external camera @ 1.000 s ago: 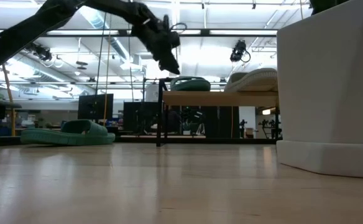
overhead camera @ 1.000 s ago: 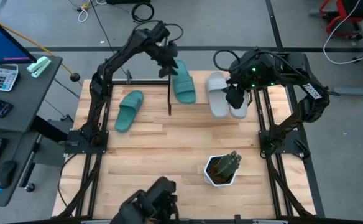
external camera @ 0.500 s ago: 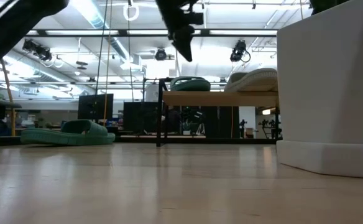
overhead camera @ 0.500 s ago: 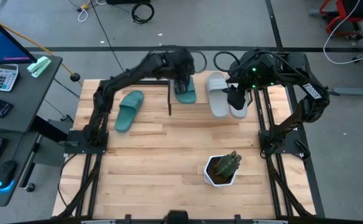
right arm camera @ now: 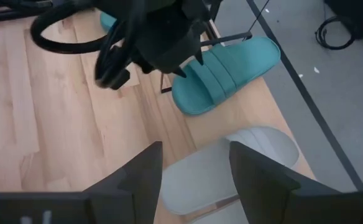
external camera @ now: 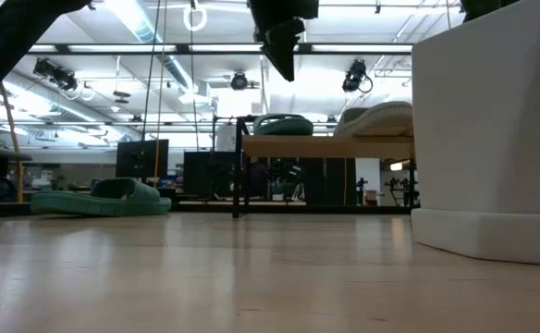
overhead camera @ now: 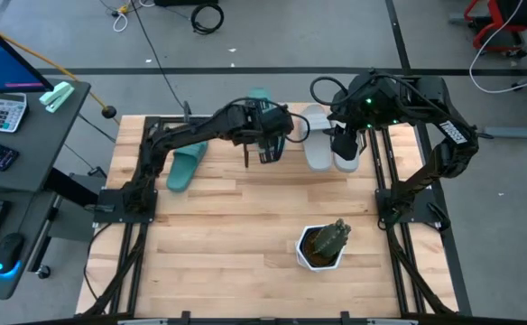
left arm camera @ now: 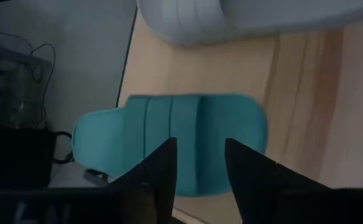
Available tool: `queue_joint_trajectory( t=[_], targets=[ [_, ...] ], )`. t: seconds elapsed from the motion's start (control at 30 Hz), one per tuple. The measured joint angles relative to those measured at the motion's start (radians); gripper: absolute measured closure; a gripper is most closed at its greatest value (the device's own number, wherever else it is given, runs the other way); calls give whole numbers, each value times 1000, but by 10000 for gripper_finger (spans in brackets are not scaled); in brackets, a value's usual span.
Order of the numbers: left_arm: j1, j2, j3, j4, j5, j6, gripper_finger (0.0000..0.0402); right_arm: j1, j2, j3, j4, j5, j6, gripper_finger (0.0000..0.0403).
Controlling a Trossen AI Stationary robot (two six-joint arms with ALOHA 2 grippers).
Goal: Pick and place slides into the shelf
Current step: Put the right green slipper on the shelf
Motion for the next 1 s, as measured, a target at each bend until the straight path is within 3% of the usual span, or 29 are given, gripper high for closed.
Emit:
queue_joint_trajectory(
  t=[0.47, 0.63, 0.8, 1.0],
  targets=[
    [-36, 3, -5, -12, -88, -148, 269, 0, -79, 0, 0, -2, 5, 210],
    [-69, 13, -122, 50, -115, -153, 280, 0, -132, 0, 0, -2, 30, 210],
    [-120, 12, -186, 93, -340, -108, 288, 0, -160, 0, 0, -2, 41, 210],
    [-104, 11, -227, 165, -246, -98, 288, 0, -164, 0, 0, -2, 45, 210]
  ],
)
